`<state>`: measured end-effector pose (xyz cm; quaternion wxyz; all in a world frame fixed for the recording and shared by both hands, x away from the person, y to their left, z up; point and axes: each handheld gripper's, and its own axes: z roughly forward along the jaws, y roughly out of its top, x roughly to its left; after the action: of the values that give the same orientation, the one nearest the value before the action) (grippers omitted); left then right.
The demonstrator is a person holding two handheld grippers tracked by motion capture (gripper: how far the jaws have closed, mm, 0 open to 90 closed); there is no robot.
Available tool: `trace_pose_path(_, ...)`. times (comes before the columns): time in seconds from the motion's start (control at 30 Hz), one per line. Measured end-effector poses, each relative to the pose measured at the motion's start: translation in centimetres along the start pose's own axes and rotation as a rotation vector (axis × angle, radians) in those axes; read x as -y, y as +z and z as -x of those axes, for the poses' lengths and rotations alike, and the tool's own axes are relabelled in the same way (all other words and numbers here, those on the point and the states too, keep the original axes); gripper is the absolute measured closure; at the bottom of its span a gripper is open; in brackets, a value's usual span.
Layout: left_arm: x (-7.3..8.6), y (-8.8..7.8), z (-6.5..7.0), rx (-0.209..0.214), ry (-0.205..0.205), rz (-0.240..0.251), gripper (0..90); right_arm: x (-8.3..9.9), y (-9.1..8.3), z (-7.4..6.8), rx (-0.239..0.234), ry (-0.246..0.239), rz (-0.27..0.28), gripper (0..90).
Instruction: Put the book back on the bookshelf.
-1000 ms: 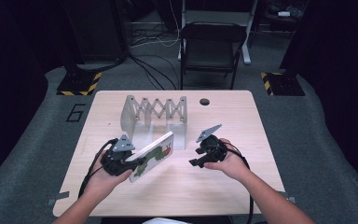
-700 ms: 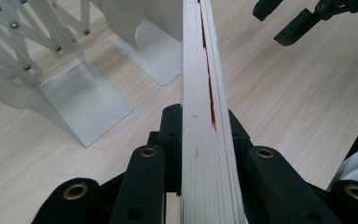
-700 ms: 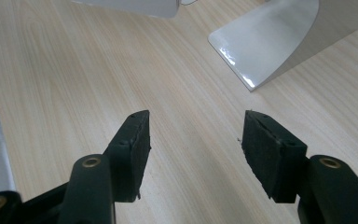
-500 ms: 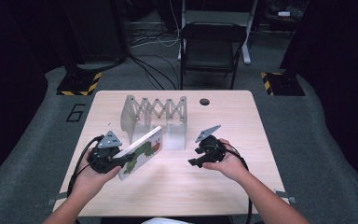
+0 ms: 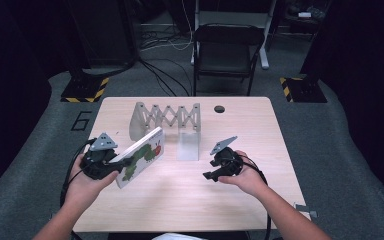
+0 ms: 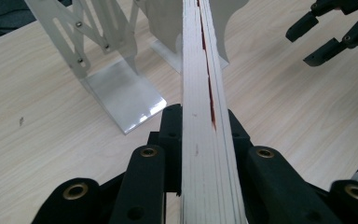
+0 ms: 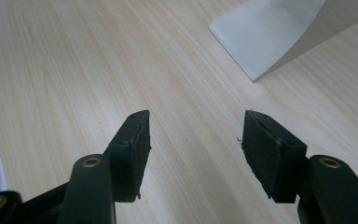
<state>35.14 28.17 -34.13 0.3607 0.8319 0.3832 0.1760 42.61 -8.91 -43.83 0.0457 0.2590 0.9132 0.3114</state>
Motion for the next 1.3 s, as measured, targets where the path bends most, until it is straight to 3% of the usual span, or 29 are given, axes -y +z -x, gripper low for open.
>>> trace_pose_path(0.27,0.0,-0.6,-0.9,-0.021,-0.028,0.01,75.7,0.1,0.3,0.1,0.0,-0.008,-0.003,41.9)
trace_pose_path(0.47,-0.1,-0.8,-1.4,-0.039,-0.051,0.018,75.7,0.3,0.5,-0.1,-0.007,0.02,-0.006,41.9)
trace_pose_path(0.6,-0.3,-1.2,-1.7,-0.053,-0.063,0.02,75.7,0.3,0.9,-0.3,-0.009,-0.003,0.001,41.9)
trace_pose_path(0.7,-0.5,-1.4,-2.0,-0.069,-0.072,0.019,75.7,0.2,1.1,-0.5,-0.005,0.017,-0.003,42.0)
trace_pose_path(0.83,-0.9,-1.6,-2.3,-0.088,-0.079,0.029,75.7,0.2,1.2,-0.4,-0.003,0.002,0.001,42.0)
trace_pose_path(1.03,-1.6,-1.5,-2.6,-0.11,-0.099,0.05,75.7,0.3,1.4,-0.4,0.008,-0.009,0.008,42.1)
trace_pose_path(1.1,-2.0,-1.4,-2.9,-0.111,-0.11,0.038,75.7,0.3,1.4,-0.5,0.009,0.016,0.01,42.1)
trace_pose_path(1.3,-2.6,-0.7,-3.3,-0.133,-0.122,0.039,75.6,0.4,1.3,-0.4,0.017,0.014,0.018,42.2)
